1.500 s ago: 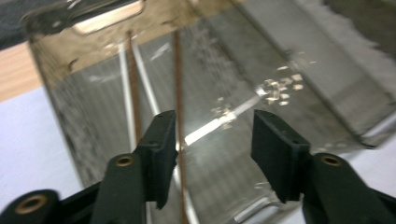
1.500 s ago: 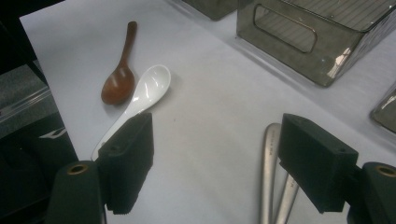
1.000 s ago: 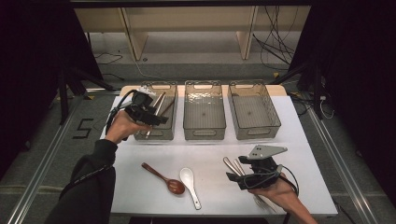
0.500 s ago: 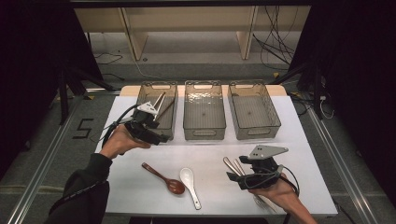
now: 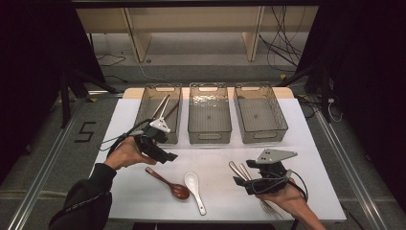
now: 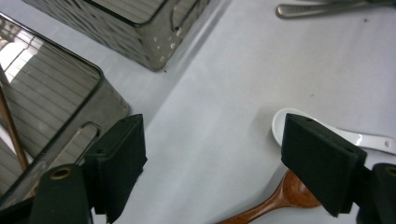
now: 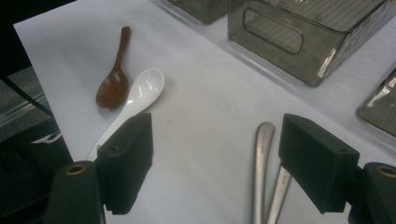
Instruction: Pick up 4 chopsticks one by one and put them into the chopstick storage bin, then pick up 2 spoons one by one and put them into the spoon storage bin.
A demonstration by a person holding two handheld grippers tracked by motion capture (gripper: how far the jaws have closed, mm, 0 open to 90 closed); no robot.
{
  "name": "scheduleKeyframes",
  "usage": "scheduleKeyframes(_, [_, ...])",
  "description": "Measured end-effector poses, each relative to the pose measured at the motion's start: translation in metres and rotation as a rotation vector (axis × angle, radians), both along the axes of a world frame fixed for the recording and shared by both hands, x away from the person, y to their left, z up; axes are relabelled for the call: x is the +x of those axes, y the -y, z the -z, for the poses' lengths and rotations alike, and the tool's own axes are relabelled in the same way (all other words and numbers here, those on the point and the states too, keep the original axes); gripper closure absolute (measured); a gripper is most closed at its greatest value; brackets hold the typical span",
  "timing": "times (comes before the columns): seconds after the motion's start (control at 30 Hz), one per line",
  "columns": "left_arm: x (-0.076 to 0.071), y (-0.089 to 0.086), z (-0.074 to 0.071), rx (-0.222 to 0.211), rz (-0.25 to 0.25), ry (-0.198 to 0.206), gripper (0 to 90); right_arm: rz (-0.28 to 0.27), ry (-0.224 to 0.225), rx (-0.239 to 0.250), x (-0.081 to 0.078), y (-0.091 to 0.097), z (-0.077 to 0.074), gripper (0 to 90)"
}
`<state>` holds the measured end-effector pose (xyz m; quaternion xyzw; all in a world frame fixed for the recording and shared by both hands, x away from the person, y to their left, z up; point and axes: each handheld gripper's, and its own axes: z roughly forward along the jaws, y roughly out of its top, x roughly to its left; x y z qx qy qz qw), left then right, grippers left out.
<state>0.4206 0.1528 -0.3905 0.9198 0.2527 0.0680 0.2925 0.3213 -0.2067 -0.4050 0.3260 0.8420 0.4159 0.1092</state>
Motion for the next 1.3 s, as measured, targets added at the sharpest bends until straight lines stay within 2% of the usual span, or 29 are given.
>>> scheduleKeyframes(0.3, [-0.008,0.005,0.012,0.087,0.064,-0.016,18.5,-0.004,-0.002,0.001,0.001,0.000,0.000,27.0])
scheduleKeyframes(0.5, [-0.010,0.005,0.022,0.133,0.087,-0.048,18.4,-0.002,0.000,0.001,0.000,-0.001,0.000,27.0])
scheduleKeyframes(0.8, [-0.012,0.009,0.033,0.189,0.117,-0.050,18.4,-0.002,-0.002,-0.002,0.001,0.000,0.001,27.0])
scheduleKeyframes(1.1, [-0.018,0.012,0.048,0.272,0.172,-0.087,19.3,-0.001,0.002,-0.010,-0.001,-0.001,0.000,27.0])
scheduleKeyframes(1.2, [-0.019,0.013,0.052,0.319,0.203,-0.095,19.5,-0.003,0.004,-0.010,-0.001,-0.002,0.000,27.0])
scheduleKeyframes(1.3, [-0.021,0.014,0.055,0.328,0.216,-0.102,20.1,-0.005,0.000,-0.013,-0.001,-0.003,0.001,27.0])
